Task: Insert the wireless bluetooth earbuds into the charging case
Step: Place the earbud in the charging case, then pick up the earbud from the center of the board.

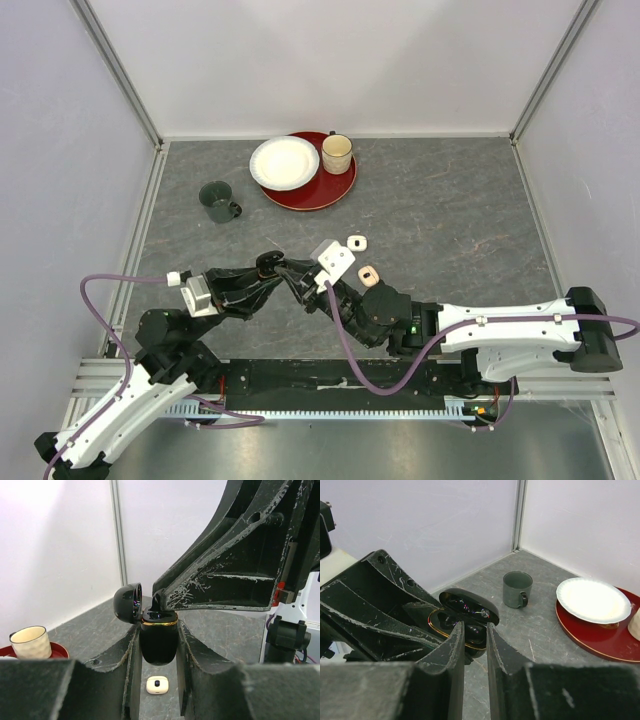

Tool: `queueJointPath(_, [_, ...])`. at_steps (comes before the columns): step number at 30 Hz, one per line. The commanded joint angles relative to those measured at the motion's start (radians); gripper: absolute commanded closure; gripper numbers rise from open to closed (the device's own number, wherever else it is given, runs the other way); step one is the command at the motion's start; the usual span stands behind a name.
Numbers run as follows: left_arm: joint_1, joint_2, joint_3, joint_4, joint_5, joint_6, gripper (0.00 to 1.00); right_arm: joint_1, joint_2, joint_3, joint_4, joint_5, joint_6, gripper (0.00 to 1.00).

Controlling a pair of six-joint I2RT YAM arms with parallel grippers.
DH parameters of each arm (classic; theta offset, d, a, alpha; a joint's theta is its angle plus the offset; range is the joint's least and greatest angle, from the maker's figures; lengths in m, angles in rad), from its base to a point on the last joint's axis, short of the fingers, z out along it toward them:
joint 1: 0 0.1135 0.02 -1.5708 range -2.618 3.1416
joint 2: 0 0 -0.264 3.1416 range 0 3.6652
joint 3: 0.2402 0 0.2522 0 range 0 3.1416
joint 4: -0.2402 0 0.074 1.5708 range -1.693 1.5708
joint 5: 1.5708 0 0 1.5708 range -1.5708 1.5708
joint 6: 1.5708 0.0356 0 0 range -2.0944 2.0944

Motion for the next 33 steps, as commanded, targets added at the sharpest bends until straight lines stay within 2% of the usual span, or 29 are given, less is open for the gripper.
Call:
queueJointPath(1, [0.000,-0.005,0.022,0.120,-0.081,-0.006,0.98,0.023,0.014,-0.009,-0.040,-0.024,-0.012,1.00])
queueJointPath(7, [0.000,0.001,0.027,0.121,-0.050,-0.011,0.98,0.022,0.015,-0.009,-0.023,0.000,-0.010,1.00])
queueJointPath(9, [0.000,0.007,0.030,0.120,-0.036,-0.015,0.98,0.022,0.021,0.001,-0.023,0.006,-0.007,0.97])
queueJointPath(10, [0.000,0.013,0.033,0.120,-0.027,-0.017,0.98,0.022,0.027,0.006,-0.032,0.011,0.002,0.94])
queueJointPath(11, [0.000,0.018,0.034,0.118,-0.024,-0.018,0.98,0.022,0.031,0.020,-0.040,0.010,0.008,0.85])
queueJointPath(16, [0.000,0.028,0.034,0.118,-0.022,-0.021,0.98,0.022,0.025,0.060,-0.089,0.007,0.053,0.66])
queueJointPath(17, [0.000,0.031,0.033,0.118,-0.022,-0.023,0.98,0.020,0.018,0.063,-0.089,0.011,0.089,0.54])
queueJointPath(19, [0.000,0.033,0.031,0.118,-0.023,-0.026,0.98,0.022,-0.006,0.054,-0.074,0.023,0.110,0.36])
queueJointPath(22, [0.000,0.033,0.030,0.118,-0.022,-0.029,0.98,0.020,-0.037,0.046,-0.041,0.057,0.129,0.21])
queueJointPath(29, [0.002,0.027,0.030,0.103,-0.026,-0.031,0.98,-0.022,-0.118,0.097,-0.052,0.123,0.185,0.12])
queueJointPath(31, [0.000,0.019,0.028,0.094,-0.026,-0.029,0.98,-0.065,-0.117,0.196,-0.194,0.226,0.270,0.10])
queueJointPath(33, [0.000,0.013,0.025,0.088,-0.027,-0.029,0.98,-0.128,-0.123,0.235,-0.297,0.240,0.312,0.09])
